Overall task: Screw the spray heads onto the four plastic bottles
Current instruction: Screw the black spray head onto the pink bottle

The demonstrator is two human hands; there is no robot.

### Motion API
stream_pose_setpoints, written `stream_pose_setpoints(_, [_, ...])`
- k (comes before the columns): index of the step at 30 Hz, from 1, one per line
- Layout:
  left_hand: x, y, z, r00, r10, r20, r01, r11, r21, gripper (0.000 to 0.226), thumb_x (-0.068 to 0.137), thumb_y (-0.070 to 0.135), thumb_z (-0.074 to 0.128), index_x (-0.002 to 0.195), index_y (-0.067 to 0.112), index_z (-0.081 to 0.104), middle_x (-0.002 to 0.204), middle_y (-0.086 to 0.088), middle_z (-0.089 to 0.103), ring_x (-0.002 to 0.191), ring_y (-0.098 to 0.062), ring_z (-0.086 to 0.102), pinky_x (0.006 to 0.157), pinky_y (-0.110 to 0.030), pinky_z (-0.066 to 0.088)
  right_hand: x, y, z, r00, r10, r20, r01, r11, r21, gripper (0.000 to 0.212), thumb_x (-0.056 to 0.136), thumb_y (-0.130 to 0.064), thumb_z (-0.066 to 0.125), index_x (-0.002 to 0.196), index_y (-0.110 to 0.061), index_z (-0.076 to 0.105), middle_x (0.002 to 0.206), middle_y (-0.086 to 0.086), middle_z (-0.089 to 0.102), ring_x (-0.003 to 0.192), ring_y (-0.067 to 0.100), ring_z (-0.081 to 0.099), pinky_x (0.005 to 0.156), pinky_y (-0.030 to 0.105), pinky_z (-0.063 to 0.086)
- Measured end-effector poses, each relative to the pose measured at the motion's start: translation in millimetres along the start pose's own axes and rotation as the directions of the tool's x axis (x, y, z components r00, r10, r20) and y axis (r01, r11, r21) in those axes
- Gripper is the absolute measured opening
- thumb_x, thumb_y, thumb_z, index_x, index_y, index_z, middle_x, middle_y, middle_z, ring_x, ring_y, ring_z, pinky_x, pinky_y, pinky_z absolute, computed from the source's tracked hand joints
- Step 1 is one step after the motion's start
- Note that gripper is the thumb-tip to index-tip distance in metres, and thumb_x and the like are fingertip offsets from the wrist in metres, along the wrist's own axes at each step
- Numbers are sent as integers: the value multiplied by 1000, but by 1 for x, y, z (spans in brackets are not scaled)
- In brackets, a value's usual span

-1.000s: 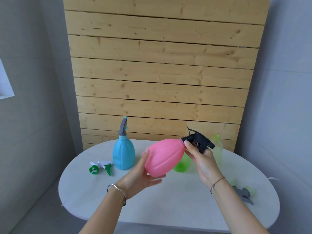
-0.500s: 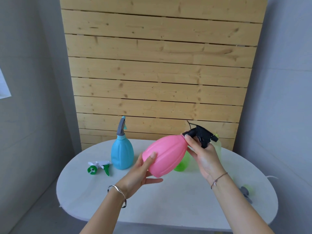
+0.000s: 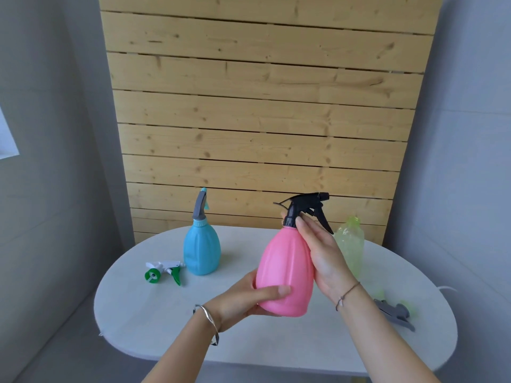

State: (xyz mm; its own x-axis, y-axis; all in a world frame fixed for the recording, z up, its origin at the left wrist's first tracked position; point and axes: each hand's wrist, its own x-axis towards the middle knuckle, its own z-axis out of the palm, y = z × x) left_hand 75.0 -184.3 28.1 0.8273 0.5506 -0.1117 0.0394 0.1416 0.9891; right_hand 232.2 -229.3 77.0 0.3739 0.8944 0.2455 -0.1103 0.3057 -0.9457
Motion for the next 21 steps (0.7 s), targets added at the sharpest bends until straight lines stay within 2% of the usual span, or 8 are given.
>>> stream_pose_setpoints(3, [-2,1,0,1000,20,-3,-20,996,87,70,58,41,80,121,28,53,118,1,67,102,-10,68,77,-24,55,-1,-4,1,995,7,96,-1,998,-60,37,82,-42,59,112,-23,68,111,-8,73,113,7,63,102,30,43])
stream_pose_setpoints(8, [-3,1,3,986,149,-79,-132,973,188,77,57,43,80,127,30,48,119,1,65,105,-11,65,75,-20,54,0,-5,5,999,-21,48,24,998,-66,19,88,-32,57,99,-20,68,89,-8,74,102,12,62,103,40,43])
stream_pose_setpoints(12, [-1,-1,-2,962,219,-164,-170,949,266,87,52,44,83,129,28,46,120,-1,62,107,-15,62,78,-24,56,1,-4,9,998,-47,51,49,998,-41,17,90,-30,56,98,-19,66,87,-10,70,97,10,60,99,36,43])
stream_pose_setpoints(14, [-2,-2,-5,948,240,-211,-166,933,320,86,49,46,84,124,34,45,118,3,61,105,-12,61,77,-23,56,2,0,12,997,-45,57,47,998,-49,17,91,-28,54,101,-19,64,90,-8,70,97,8,60,96,30,43])
stream_pose_setpoints(16, [-2,-4,-8,921,281,-270,-163,907,389,81,46,50,85,114,42,43,113,12,58,100,-3,60,68,-15,54,4,5,16,999,-48,21,49,997,-65,18,92,-26,55,104,-19,66,94,-5,73,95,5,63,90,19,46])
stream_pose_setpoints(18, [-3,-6,-14,879,338,-336,-159,873,461,82,46,52,86,113,44,39,112,16,53,98,0,57,65,-12,53,6,9,20,996,-71,-61,65,994,-93,14,89,-24,61,99,-18,69,94,-4,74,88,2,65,81,10,49])
stream_pose_setpoints(19, [-3,-7,-19,857,363,-366,-152,856,493,86,48,51,87,117,41,37,114,14,51,100,-2,56,68,-16,55,7,11,23,989,-97,-109,82,988,-132,11,87,-23,65,93,-18,71,90,-4,74,84,3,65,77,9,48])
stream_pose_setpoints(21, [-2,-11,-25,820,408,-401,-122,810,574,92,56,49,85,128,32,31,121,7,47,107,-11,53,83,-31,56,10,15,29,970,-147,-194,106,973,-204,7,81,-21,71,86,-16,73,83,-4,74,78,6,65,77,16,50])
